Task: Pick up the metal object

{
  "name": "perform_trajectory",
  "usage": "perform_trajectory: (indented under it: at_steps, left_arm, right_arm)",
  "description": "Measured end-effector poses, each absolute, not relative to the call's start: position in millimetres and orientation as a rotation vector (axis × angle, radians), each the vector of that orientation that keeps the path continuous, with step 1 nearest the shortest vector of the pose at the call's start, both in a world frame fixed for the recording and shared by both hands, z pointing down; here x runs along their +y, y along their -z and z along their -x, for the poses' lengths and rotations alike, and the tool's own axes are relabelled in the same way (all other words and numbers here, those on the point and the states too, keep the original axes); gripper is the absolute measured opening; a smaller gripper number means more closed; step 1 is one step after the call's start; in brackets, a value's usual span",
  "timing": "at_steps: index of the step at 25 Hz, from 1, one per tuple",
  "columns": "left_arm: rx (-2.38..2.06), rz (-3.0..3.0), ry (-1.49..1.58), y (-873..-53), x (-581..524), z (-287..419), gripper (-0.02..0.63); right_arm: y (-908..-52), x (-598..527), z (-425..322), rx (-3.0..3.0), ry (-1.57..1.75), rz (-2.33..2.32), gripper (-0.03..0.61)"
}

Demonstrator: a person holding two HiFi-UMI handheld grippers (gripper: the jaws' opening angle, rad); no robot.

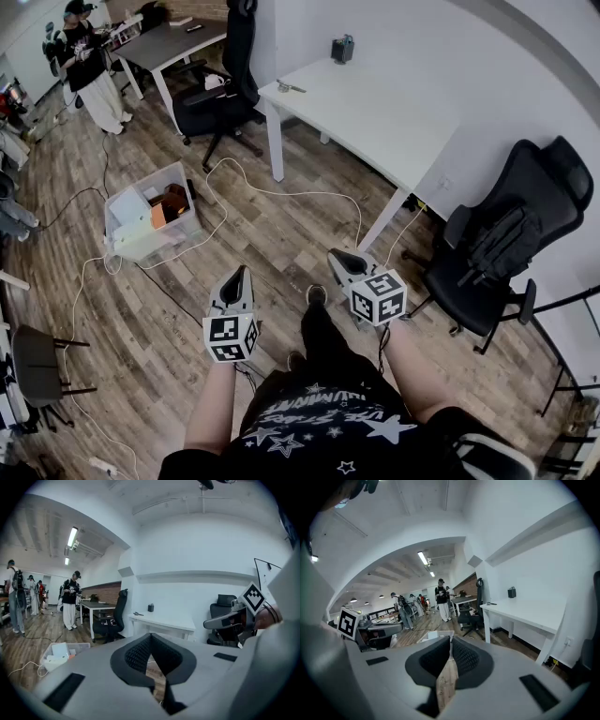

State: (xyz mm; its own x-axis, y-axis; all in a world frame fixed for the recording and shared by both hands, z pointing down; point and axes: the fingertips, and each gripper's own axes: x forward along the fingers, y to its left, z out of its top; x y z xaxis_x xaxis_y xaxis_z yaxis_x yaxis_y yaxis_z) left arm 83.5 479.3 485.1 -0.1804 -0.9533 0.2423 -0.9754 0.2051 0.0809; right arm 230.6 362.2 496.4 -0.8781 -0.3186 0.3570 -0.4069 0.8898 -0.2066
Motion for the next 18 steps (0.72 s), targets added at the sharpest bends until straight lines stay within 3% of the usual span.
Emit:
perform_trajectory:
  at_steps: [18]
  left_arm:
    - [-2.209, -1.802, -0.134, -497.1, 440.6, -53.5, 0.020]
  right_arm:
    - [-507.7, 319.7, -202.5, -2.744, -0.439, -0.565, 0.054]
